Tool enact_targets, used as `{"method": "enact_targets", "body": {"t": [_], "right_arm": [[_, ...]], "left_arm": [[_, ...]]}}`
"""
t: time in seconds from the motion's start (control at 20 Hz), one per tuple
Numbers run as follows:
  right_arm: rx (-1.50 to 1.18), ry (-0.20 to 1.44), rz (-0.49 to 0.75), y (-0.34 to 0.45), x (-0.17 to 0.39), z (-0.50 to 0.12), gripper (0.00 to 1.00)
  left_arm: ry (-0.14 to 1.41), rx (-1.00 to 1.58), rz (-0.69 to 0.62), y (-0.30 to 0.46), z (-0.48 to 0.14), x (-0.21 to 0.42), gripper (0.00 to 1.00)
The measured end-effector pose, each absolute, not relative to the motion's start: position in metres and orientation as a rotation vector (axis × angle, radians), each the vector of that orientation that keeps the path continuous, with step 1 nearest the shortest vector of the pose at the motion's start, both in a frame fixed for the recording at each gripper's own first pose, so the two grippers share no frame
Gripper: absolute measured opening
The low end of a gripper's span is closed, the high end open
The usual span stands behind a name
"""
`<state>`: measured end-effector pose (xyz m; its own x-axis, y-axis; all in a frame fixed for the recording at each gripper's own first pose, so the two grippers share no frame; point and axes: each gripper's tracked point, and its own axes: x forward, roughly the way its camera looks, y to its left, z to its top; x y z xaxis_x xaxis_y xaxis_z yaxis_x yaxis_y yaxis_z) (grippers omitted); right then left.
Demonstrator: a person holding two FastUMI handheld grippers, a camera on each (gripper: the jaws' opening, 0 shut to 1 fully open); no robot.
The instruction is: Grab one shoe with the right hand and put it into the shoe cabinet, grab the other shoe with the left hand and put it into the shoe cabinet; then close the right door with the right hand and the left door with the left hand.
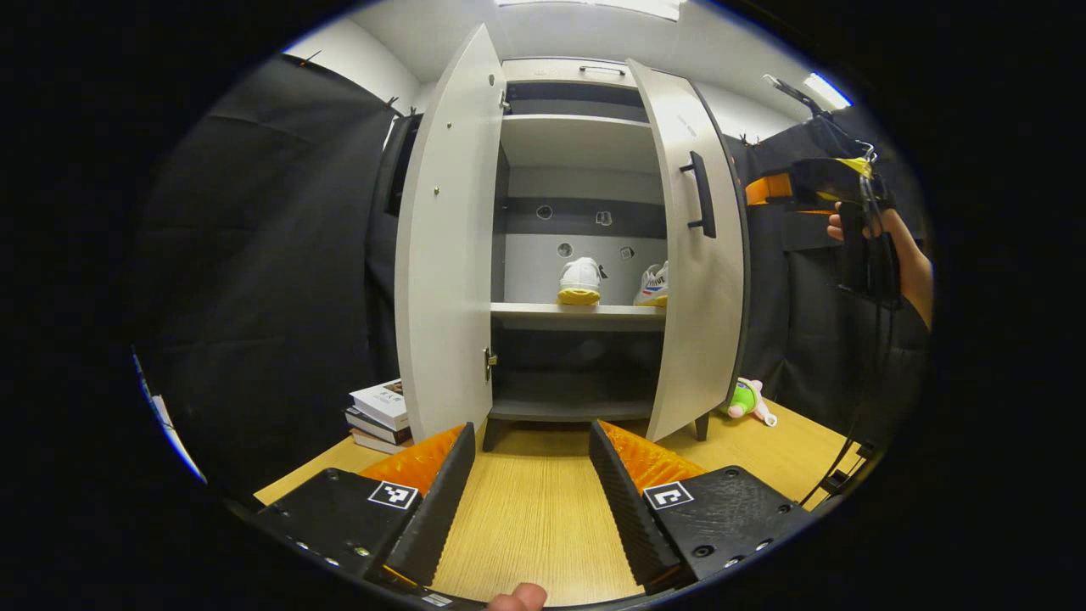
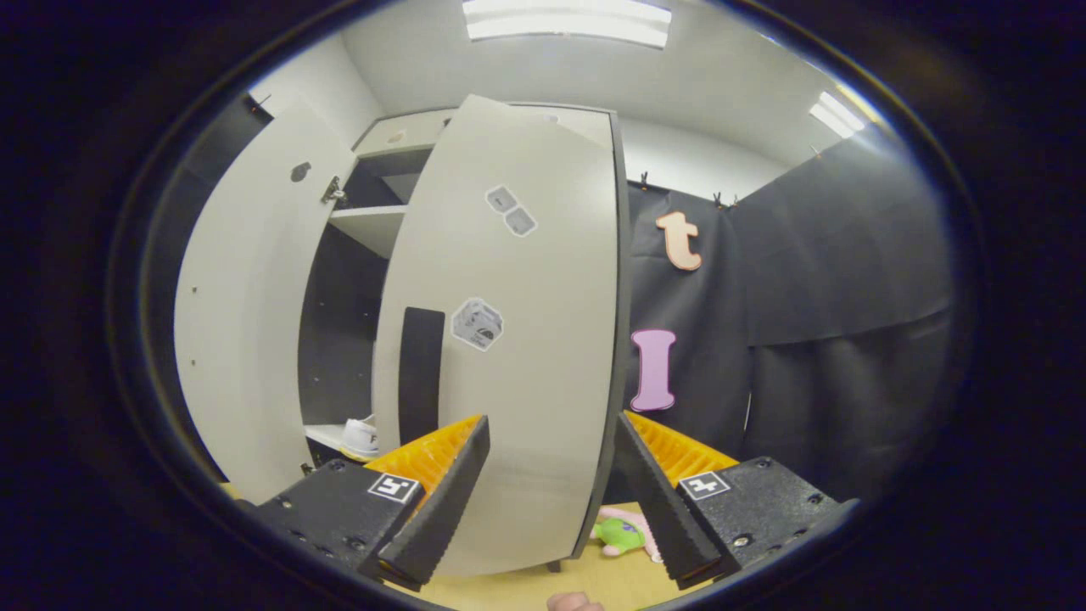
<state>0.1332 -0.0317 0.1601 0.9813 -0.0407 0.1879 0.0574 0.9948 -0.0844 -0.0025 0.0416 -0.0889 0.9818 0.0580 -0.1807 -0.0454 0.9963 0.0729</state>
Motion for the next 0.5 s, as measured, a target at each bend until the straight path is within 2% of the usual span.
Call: {"method": "enact_targets", "body": {"t": [0.5], "right_arm": [[-0.097, -0.128, 0.008, 0.01, 0.054, 0.065, 0.96]], "left_arm": [[0.142, 0.063, 0.005, 0.02, -0.07, 0.005, 0.81]]}}
